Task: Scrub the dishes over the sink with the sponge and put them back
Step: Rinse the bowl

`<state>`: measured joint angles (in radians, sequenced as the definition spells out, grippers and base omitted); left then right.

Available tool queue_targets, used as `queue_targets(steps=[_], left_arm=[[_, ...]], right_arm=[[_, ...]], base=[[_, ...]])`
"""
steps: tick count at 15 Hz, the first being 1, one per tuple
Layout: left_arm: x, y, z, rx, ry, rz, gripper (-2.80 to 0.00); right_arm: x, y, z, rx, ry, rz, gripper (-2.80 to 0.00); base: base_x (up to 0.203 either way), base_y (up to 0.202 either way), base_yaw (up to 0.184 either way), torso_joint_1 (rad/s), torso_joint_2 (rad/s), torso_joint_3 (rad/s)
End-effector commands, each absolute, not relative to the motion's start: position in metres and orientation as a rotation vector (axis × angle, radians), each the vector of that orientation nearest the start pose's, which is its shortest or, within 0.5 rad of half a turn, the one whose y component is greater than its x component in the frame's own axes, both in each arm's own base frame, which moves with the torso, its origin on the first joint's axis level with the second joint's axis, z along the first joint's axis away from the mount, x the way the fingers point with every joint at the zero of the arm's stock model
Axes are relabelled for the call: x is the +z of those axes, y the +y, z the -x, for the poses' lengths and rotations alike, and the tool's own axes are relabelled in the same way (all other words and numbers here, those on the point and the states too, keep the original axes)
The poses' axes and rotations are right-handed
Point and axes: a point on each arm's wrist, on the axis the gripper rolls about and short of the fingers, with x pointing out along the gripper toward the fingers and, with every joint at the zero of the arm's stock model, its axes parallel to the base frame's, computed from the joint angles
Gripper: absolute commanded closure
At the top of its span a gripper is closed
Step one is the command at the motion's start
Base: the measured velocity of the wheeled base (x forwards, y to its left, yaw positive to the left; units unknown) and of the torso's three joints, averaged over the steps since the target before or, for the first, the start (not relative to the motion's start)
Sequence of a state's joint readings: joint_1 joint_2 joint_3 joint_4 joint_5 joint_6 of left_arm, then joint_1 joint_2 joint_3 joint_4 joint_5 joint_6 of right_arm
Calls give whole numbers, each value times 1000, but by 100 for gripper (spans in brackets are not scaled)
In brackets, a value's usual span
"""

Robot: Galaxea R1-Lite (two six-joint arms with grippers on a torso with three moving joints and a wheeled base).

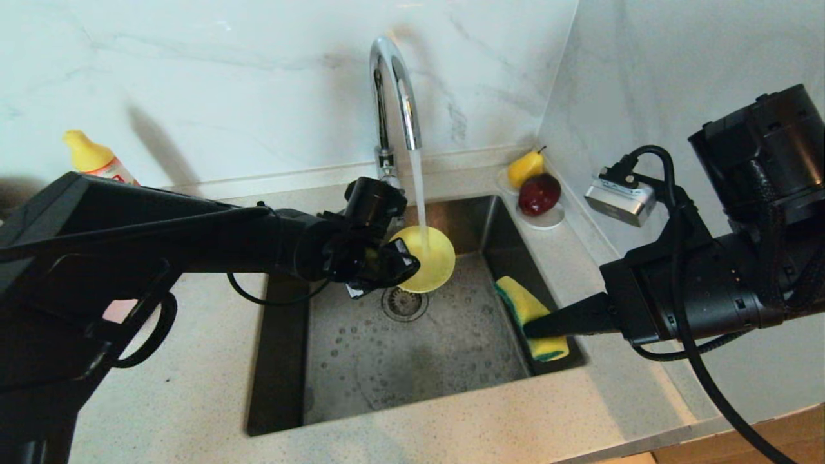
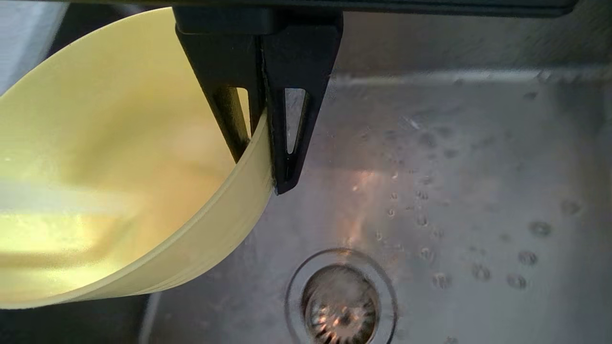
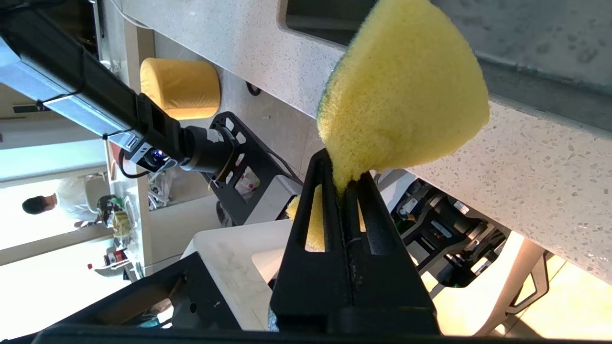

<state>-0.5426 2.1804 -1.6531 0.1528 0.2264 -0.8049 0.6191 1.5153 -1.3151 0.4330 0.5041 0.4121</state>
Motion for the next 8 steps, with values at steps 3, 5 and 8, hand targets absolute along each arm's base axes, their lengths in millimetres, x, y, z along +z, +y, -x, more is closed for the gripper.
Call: queue_targets(steps=[3,5,8], left_arm=[[160,-222,-378,-21,724,515,0],[159,-221,-376,-7,747,519,0],[155,-220,-376,16,763,540,0]], right_arm=[[281,154,-197,932,877,-319,0],[280,154,-197,930,880,-320,0],[280,153,-198,926,880,-324,0]], base=[[0,0,0,0,0,0],[0,0,0,0,0,0],[0,0,0,0,0,0]])
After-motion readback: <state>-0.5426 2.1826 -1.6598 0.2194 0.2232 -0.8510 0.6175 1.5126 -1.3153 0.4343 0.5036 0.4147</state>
